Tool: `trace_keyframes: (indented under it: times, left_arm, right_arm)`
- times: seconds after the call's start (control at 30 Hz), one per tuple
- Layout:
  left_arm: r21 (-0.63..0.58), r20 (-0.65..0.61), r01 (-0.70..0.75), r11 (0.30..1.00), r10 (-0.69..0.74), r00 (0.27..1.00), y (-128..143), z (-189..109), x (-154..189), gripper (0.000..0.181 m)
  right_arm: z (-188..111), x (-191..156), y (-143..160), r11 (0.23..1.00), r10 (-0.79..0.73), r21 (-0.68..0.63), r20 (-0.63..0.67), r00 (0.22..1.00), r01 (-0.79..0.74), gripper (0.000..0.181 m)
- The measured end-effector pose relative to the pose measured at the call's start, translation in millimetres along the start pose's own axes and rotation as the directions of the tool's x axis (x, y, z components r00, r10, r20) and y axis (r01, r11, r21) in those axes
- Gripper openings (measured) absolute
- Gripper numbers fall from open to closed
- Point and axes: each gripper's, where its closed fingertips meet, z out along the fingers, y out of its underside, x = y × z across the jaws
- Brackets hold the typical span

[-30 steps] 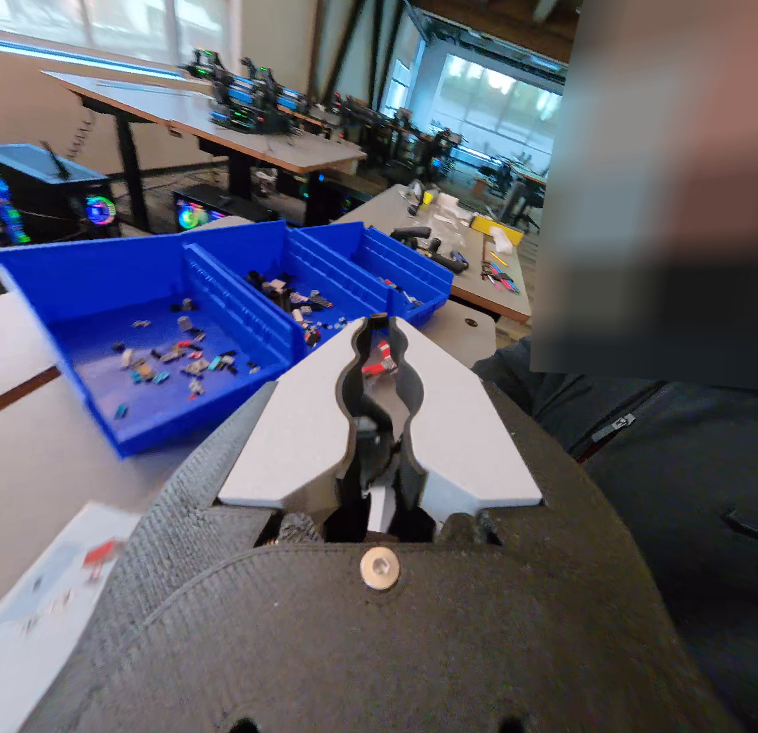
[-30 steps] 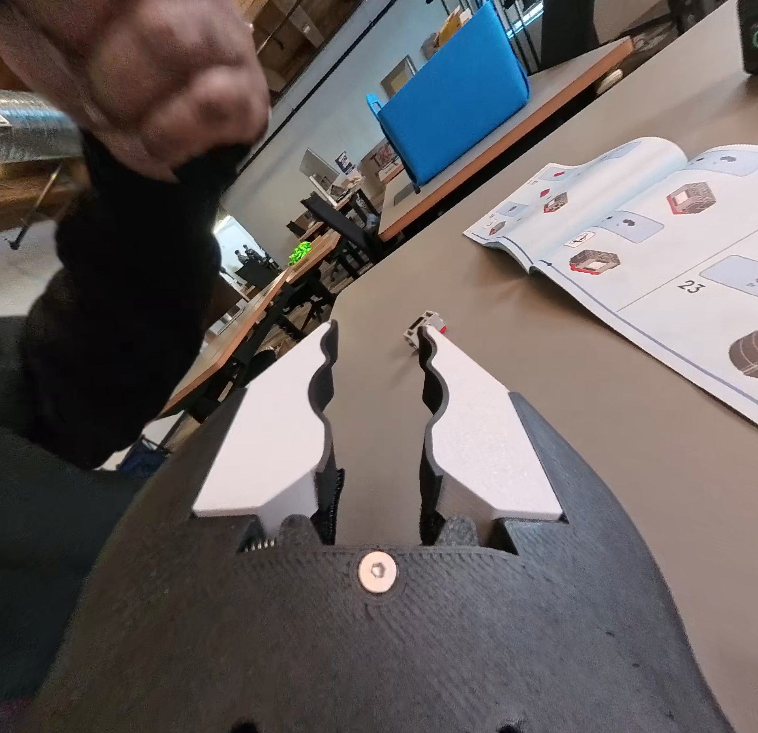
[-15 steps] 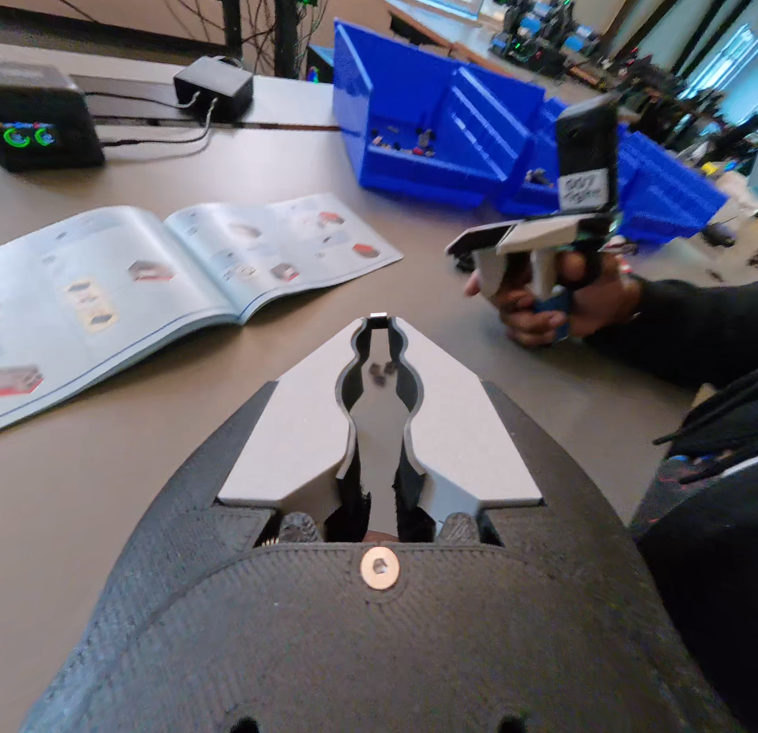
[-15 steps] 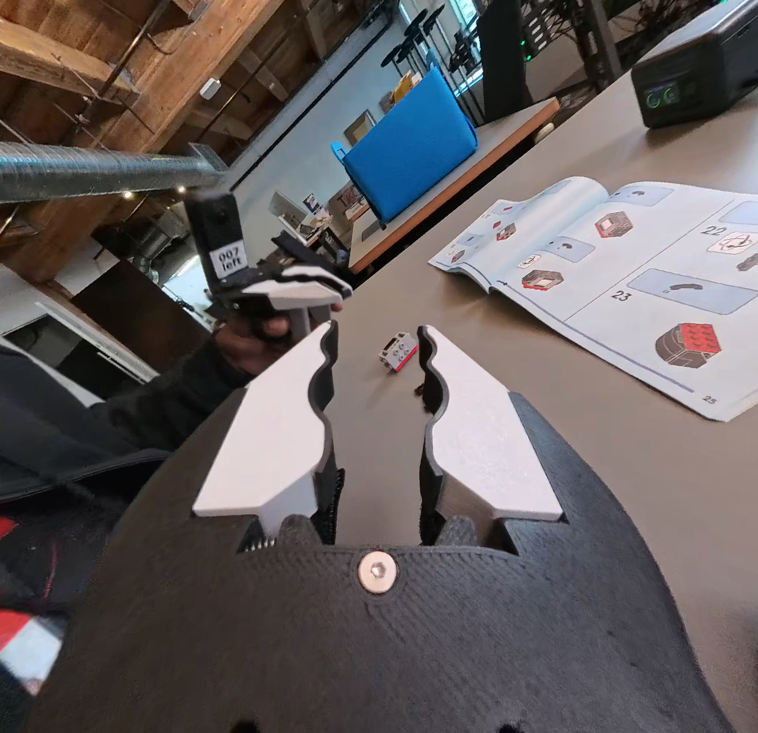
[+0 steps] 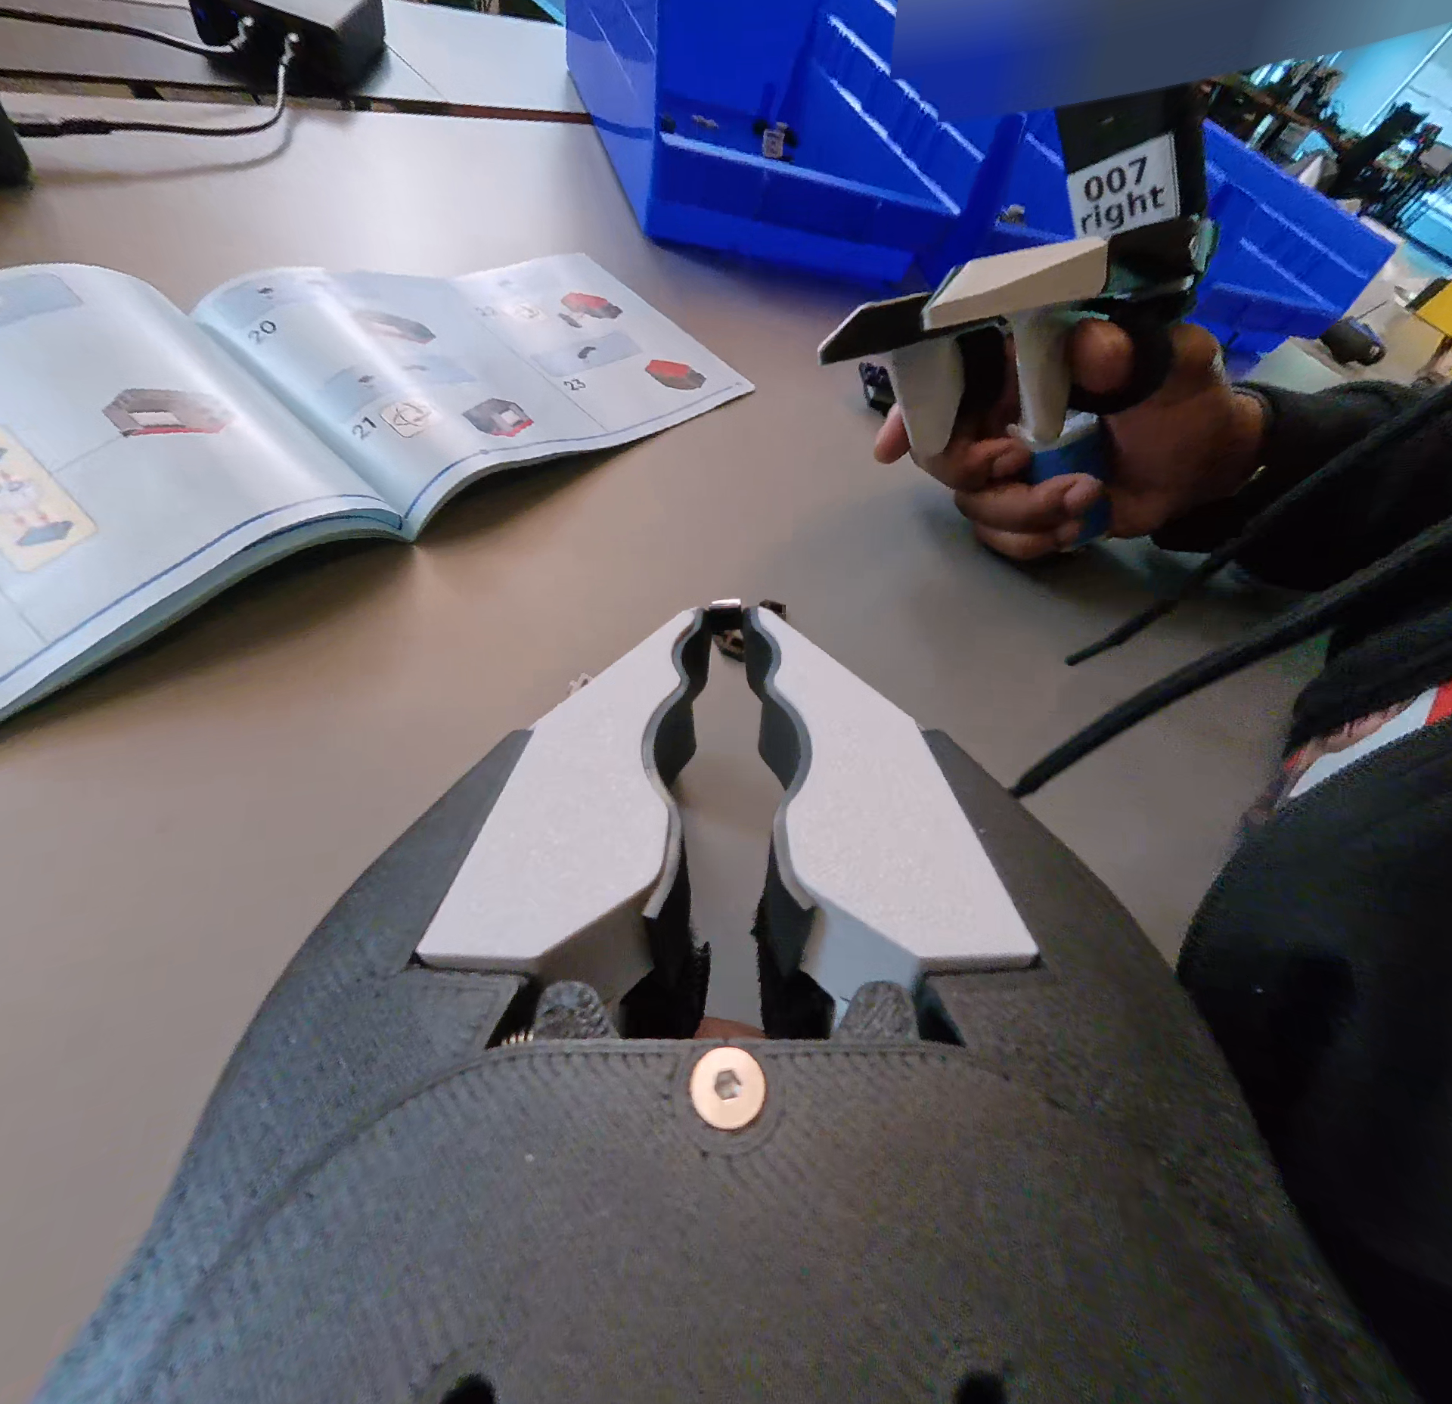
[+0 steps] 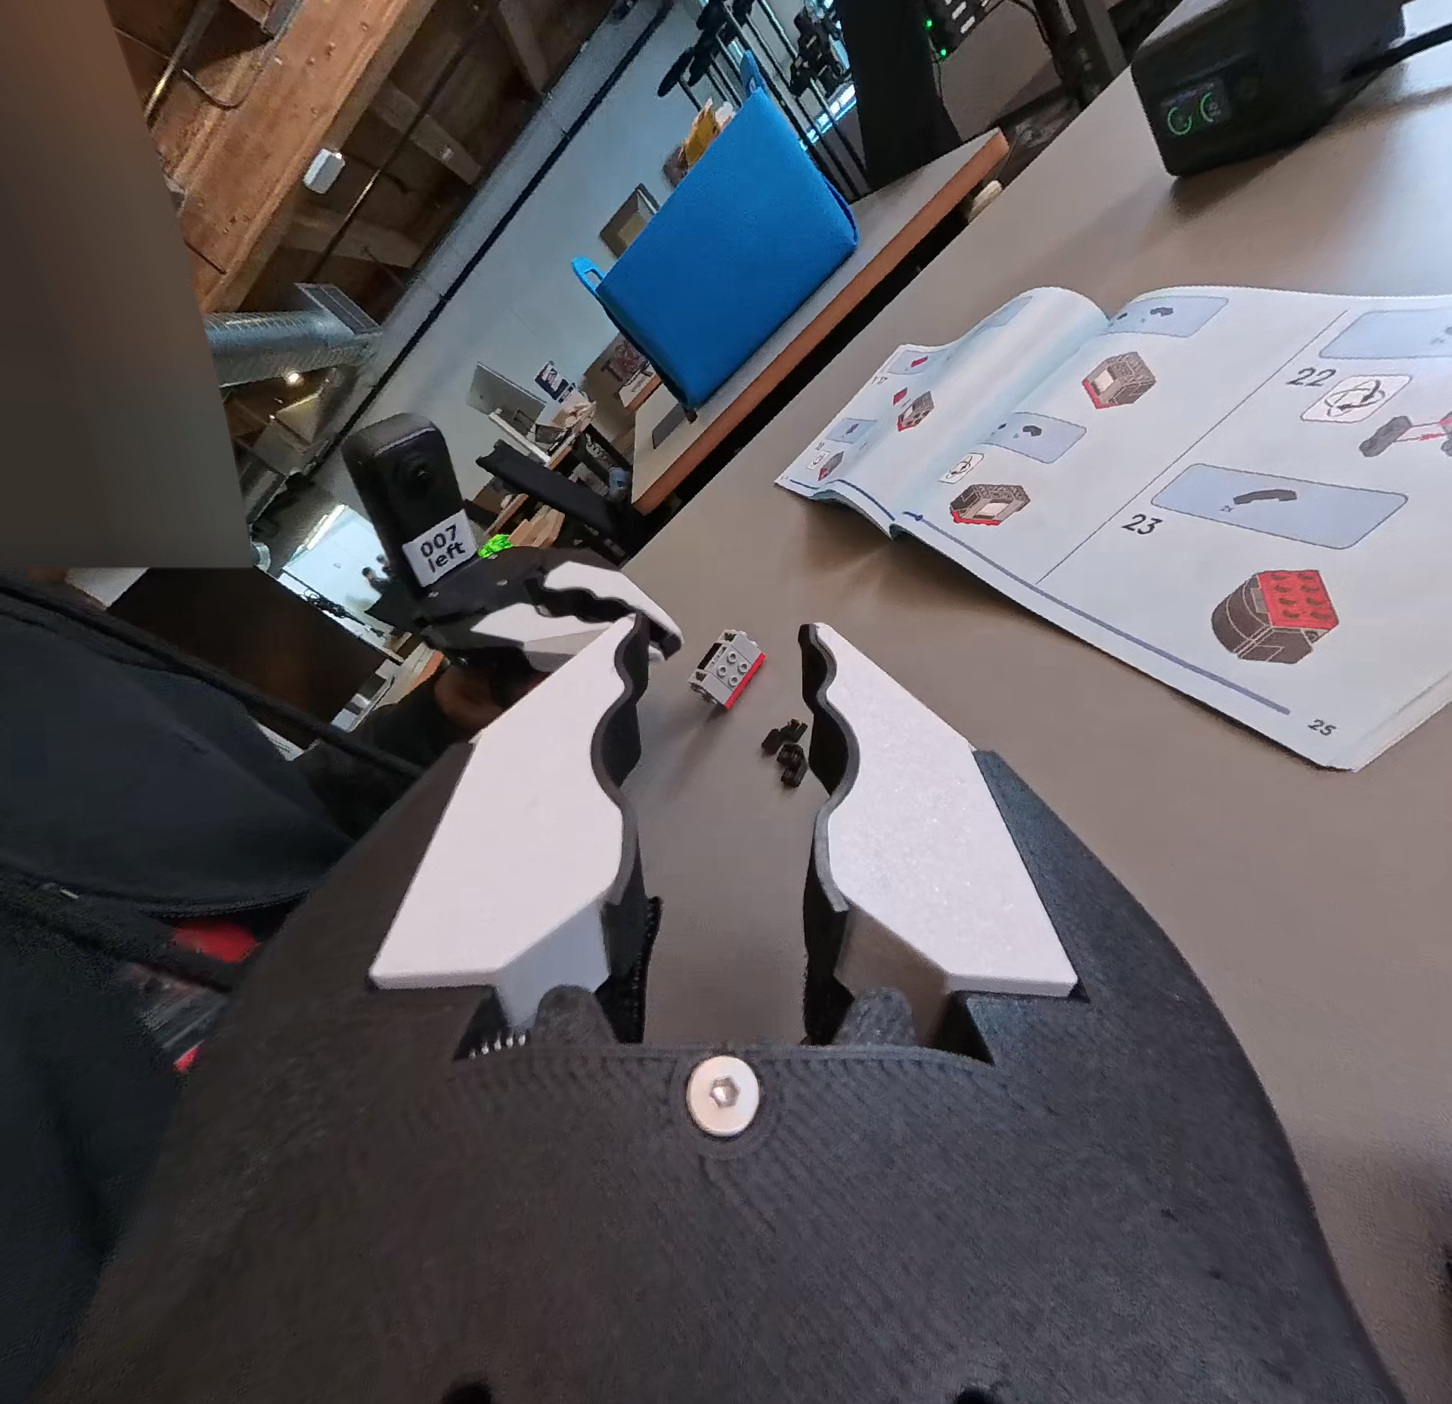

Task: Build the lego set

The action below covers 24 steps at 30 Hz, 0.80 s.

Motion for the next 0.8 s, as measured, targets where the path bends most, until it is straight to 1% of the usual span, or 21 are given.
trace_keyframes:
  times: [0.1, 0.23, 0.43, 0.57, 0.67, 0.8]
  left_arm:
    - [-0.046, 0.031, -0.036, 0.998, 0.037, 0.999, 5.6, 4.7, -0.2, 0.008]
    - [-0.107, 0.087, -0.146, 0.984, 0.155, 0.984, 12.8, 10.0, 2.8, 0.008]
    - [-0.239, 0.13, -0.304, 0.922, 0.341, 0.931, 30.2, 19.5, 8.4, 0.008]
    - [-0.31, 0.144, -0.35, 0.884, 0.408, 0.902, 39.7, 23.8, 7.7, 0.009]
    - [-0.353, 0.143, -0.38, 0.855, 0.451, 0.881, 45.8, 26.8, 8.2, 0.009]
    - [-0.362, 0.153, -0.394, 0.844, 0.471, 0.869, 46.8, 27.7, 9.0, 0.01]
  right_arm:
    - [0.7, -0.4, 0.6, 1.0, 0.003, -0.006, 0.007, 1.0, -0.002, 0.038]
    - [0.6, -3.7, 0.6, 1.0, -0.015, -0.004, 0.023, 1.0, 0.015, 0.038]
    - [-6.4, -15.4, -4.5, 0.996, -0.07, 0.053, 0.069, 0.995, 0.067, 0.038]
    - [-14.1, -22.6, -9.6, 0.994, -0.061, 0.095, 0.131, 0.99, 0.049, 0.038]
    - [-21.9, -31.8, -12.1, 0.989, -0.088, 0.13, 0.176, 0.98, 0.066, 0.038]
    - [-31.4, -42.3, -6.3, 0.991, -0.094, 0.114, 0.233, 0.968, 0.069, 0.038]
